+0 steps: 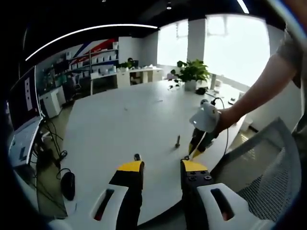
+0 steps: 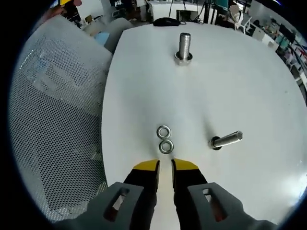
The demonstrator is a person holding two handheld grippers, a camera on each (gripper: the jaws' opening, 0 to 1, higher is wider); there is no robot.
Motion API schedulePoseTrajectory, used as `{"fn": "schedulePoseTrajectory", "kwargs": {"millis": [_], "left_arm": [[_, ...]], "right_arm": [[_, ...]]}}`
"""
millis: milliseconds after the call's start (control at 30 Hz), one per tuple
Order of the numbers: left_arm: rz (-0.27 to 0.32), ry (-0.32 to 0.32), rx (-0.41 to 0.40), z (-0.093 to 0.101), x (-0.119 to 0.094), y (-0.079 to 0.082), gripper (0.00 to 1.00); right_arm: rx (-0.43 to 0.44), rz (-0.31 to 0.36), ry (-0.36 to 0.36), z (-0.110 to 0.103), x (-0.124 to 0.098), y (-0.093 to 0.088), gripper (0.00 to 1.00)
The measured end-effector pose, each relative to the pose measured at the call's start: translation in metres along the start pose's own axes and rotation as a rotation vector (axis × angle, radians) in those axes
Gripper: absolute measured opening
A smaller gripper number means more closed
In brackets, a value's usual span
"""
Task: Place the washer onto the threaded stud by aligning its center hole with the stud, sliding it down to the base, and recovering from edge contact or off-axis alignment until the washer reaches the visible bottom stop.
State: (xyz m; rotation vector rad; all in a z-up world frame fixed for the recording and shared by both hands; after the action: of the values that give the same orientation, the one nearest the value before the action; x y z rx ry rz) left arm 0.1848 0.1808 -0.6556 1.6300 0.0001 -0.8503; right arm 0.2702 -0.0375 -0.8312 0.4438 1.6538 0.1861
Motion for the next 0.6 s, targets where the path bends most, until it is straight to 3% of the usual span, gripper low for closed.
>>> {"fn": "schedulePoseTrajectory", "kwargs": {"millis": [333, 600], "left_arm": [[0.001, 0.007, 0.004, -0.001, 0.000, 0.000, 0.29], [0.000, 0.018, 0.020, -0.001, -0.001, 0.000, 0.29]], "right_arm": [[-0.043, -0.024, -0.011, -0.001, 0.006, 0.015, 0.18], [-0.093, -0.089, 0.007, 0.002, 0.008, 0.022, 0.17]]}}
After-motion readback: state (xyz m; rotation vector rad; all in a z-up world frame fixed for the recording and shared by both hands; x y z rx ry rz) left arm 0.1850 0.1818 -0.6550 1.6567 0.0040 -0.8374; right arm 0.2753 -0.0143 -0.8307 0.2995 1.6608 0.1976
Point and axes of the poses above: the point that each gripper's makers call its tool centre point, and the gripper's own axes: x roughly forward along the fingers, z roughly to its right, y roughly out of its top, the point moved 5 cm from there along -x, roughly backward along the fingers, and after that the axes turned 4 degrees about y, right-handed, at the moved point
